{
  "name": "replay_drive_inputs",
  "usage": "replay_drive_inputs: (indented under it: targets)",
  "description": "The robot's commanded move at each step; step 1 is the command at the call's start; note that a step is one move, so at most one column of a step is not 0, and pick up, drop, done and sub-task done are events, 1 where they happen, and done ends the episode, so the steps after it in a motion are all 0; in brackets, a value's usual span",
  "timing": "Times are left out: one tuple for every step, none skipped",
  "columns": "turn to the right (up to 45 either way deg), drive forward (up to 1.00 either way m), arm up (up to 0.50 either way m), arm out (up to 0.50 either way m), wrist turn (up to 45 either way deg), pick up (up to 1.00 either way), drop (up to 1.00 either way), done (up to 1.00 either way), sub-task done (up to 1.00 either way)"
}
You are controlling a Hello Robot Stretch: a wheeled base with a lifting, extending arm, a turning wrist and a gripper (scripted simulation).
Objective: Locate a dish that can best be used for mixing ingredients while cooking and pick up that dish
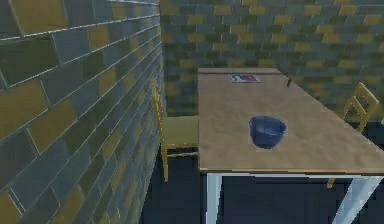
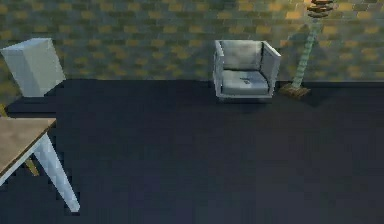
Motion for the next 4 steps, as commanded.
replay_drive_inputs:
  targets:
    - [0.0, 0.5, 0.0, 0.0, 0.0, 0.0, 0.0, 0.0, 0.0]
    - [-42.0, 0.0, 0.0, 0.0, 0.0, 0.0, 0.0, 0.0, 0.0]
    - [0.0, 0.0, 0.5, 0.0, 0.0, 0.0, 0.0, 0.0, 0.0]
    - [0.0, 0.0, 0.38, 0.0, 0.0, 0.0, 0.0, 0.0, 0.0]
